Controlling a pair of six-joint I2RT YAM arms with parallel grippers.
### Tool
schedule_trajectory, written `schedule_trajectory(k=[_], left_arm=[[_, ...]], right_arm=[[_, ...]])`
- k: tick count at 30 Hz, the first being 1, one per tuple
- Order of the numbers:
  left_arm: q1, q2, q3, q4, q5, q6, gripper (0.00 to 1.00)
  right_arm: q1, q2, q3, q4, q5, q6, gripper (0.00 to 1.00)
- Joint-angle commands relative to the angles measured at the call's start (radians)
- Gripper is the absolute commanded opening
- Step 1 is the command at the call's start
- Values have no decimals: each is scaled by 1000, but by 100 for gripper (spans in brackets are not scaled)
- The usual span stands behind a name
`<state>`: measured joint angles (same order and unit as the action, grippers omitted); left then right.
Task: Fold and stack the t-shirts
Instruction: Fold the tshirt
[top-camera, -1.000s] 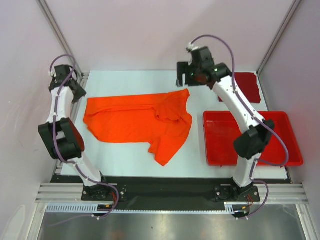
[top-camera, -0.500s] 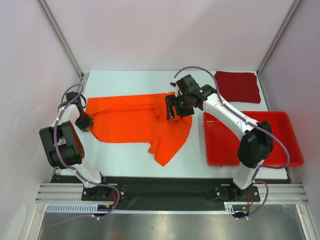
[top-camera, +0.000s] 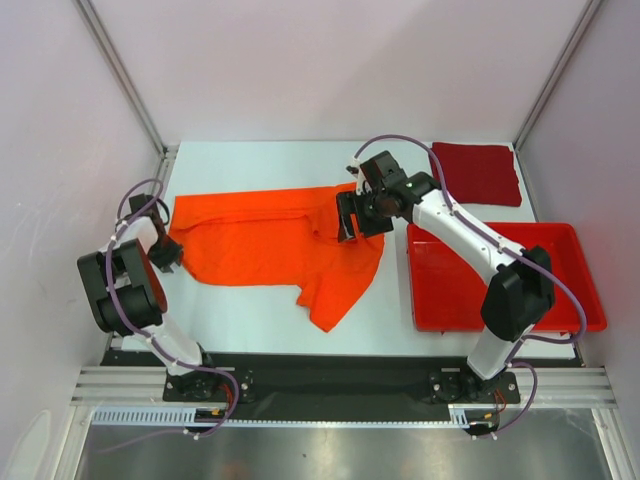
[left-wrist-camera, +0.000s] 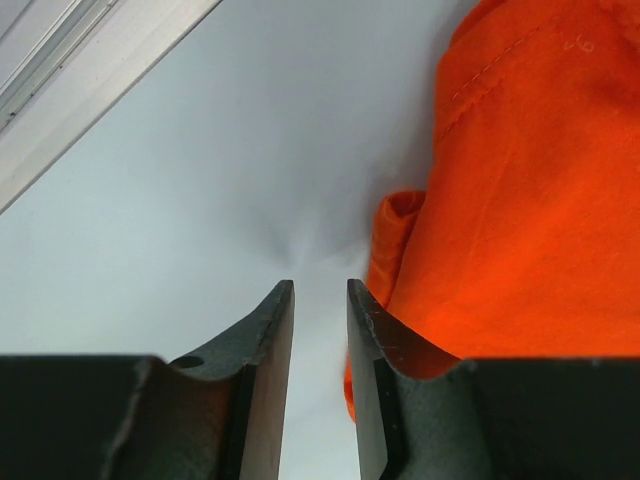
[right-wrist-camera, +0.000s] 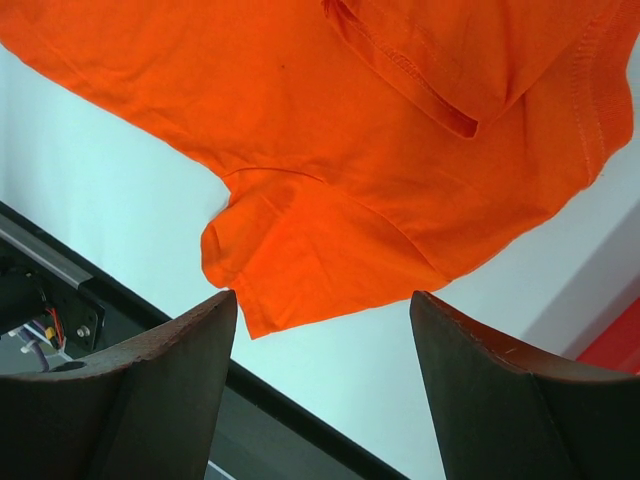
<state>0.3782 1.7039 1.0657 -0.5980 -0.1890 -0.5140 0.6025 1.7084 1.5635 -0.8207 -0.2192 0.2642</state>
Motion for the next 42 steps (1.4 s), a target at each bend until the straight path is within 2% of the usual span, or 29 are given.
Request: schedule_trajectory(k=[1,4,8,11,15,29,31,33,35,36,42], left_arm=[[8,7,14,59,-6,-30,33],[21,7,7,93,39,-47,34],[25,-13,7,101,26,-63,34],[27,-24,16,116,31,-64,38],[30,34,54,93,33,-57,38],[28,95,59,127,42,-55,37],[28,112,68,122,36,-58,34],[28,135,77,115,30,-57,23],[28,138,83,90,14,-55,6],[30,125,83,77,0,-52,0],[41,-6,56,-2,-78,-34,0]], right_arm=[[-15,-36,-8,25,-20,-11,76],[-18,-35,-13,25,-28,-10,76],[-20,-33,-13,26,-29,-11,76],[-18,-33,-13,25,-29,-10,76],[-20,-30,-13,28,-26,-8,76],[-17,-17,-10,28,-22,-6,76],[-14,-9,-13,28,-20,-6,76],[3,0,-16,23,-13,-8,76],[23,3,-23,15,-3,-14,76],[31,7,-28,15,-3,-16,76],[81,31,-82,32,-68,-11,75]])
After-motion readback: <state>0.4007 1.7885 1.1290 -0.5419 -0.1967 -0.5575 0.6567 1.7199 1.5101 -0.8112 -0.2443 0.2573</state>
